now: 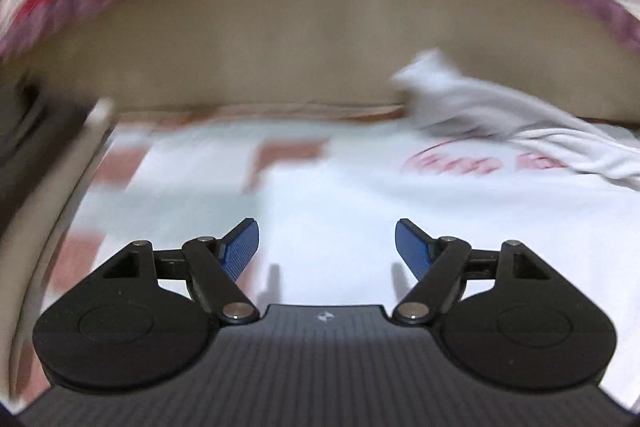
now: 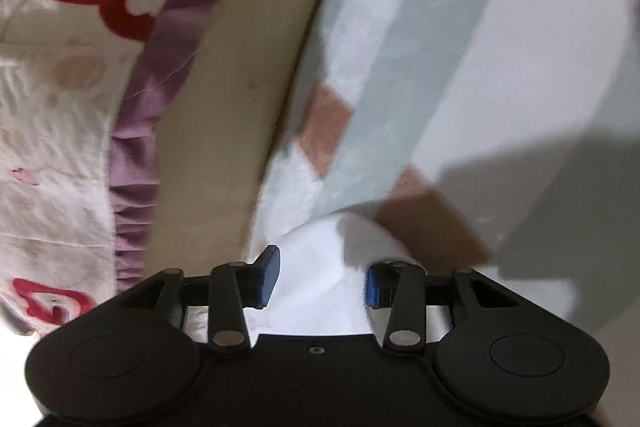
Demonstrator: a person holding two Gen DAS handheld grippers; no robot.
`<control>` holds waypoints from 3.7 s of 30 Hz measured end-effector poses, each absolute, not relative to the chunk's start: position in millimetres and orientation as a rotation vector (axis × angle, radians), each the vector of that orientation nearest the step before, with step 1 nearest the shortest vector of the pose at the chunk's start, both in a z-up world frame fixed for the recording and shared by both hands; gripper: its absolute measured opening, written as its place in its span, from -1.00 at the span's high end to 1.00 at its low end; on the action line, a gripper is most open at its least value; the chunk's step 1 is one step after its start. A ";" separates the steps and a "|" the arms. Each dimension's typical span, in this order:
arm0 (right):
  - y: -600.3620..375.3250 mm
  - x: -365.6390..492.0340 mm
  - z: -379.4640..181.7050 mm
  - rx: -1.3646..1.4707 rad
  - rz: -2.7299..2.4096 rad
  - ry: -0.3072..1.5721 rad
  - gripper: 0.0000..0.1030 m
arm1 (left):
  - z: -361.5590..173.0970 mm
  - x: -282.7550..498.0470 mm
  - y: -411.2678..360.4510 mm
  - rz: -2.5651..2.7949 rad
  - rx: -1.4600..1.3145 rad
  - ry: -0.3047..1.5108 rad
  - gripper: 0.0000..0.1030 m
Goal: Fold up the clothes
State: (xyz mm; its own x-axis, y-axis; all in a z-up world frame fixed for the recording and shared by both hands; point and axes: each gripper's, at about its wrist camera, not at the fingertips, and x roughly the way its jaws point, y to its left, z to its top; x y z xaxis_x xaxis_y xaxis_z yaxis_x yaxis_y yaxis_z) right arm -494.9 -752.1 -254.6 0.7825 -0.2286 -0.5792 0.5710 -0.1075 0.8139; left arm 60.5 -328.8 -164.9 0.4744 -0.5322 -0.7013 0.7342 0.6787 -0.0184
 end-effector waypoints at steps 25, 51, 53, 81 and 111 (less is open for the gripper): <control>-725.2 -304.2 -219.8 0.495 -0.536 0.755 -0.11 | -205.6 111.5 -400.9 -0.966 0.180 0.873 -0.62; -716.8 -309.5 -195.2 0.245 -0.826 0.533 0.79 | -185.9 79.4 -425.3 -0.609 0.398 0.641 0.60; -730.2 -328.0 -187.0 0.392 -0.846 0.545 0.46 | -178.8 68.9 -414.0 -0.627 0.372 0.681 0.45; -614.6 -486.6 -194.6 1.170 -0.554 1.045 -0.34 | -157.4 -51.2 -156.6 -0.595 0.220 1.142 -0.34; -595.1 -493.3 -202.6 0.705 -0.355 1.345 0.71 | -163.8 -85.0 -157.3 -0.665 0.247 1.115 0.74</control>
State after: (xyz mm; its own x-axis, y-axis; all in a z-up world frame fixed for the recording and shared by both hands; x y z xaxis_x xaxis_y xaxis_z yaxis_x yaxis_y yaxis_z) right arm -493.3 -595.1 -202.6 0.2135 0.1575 -0.9642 0.6130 0.7469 0.2577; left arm -85.0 -157.3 -163.8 0.2731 -0.3695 -0.8882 0.6066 0.7828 -0.1391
